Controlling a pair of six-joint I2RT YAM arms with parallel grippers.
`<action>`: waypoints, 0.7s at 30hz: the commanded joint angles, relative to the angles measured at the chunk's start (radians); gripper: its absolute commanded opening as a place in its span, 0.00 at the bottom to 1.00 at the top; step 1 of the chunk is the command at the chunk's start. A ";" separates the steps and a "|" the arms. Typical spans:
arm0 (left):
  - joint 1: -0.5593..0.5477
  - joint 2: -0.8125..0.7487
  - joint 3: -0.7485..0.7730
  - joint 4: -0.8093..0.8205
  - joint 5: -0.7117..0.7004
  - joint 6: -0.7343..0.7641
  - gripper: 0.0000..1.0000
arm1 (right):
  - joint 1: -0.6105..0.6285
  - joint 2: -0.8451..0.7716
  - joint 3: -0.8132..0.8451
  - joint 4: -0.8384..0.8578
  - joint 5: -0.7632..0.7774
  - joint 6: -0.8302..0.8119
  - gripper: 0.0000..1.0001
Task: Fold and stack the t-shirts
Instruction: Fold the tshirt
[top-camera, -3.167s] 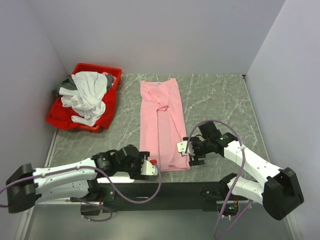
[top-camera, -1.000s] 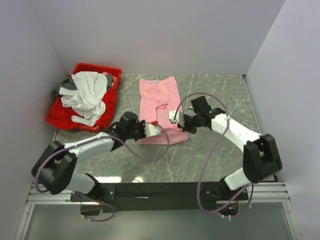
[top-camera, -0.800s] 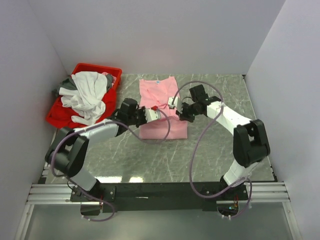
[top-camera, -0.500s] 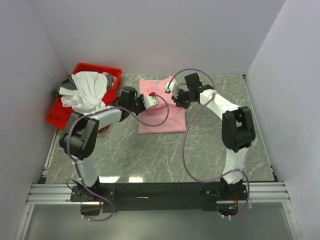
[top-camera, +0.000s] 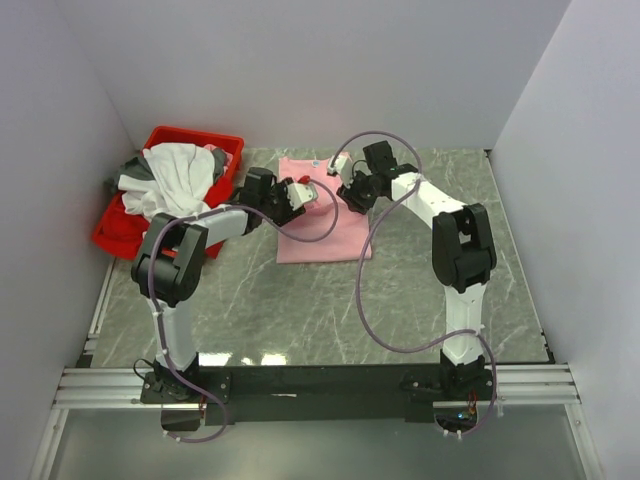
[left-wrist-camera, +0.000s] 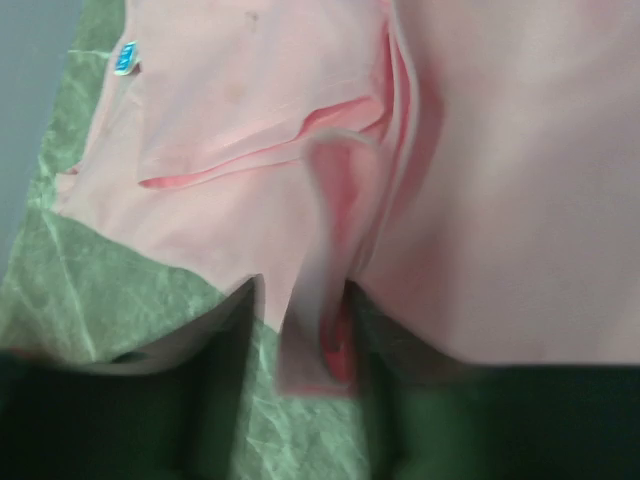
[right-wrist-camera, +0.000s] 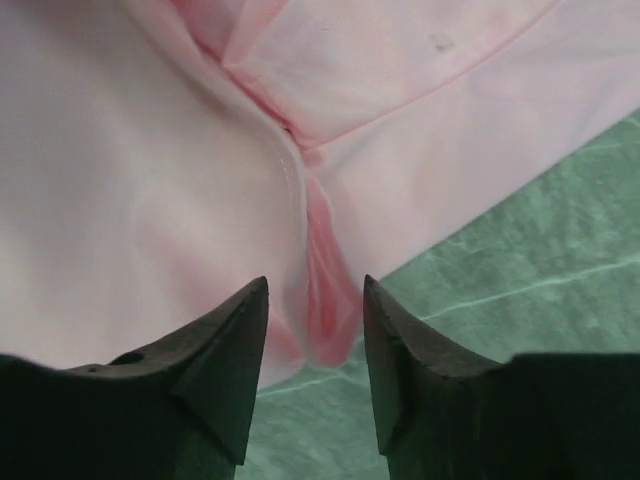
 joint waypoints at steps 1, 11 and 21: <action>0.009 -0.005 0.039 0.119 -0.085 -0.116 0.64 | -0.008 0.013 0.050 0.084 0.067 0.104 0.53; 0.023 -0.353 -0.075 0.163 -0.091 -0.120 0.93 | -0.093 -0.130 -0.008 0.092 -0.147 0.162 0.70; -0.216 -0.589 -0.470 -0.163 -0.040 0.184 0.83 | 0.010 -0.447 -0.548 0.027 -0.210 -0.482 0.73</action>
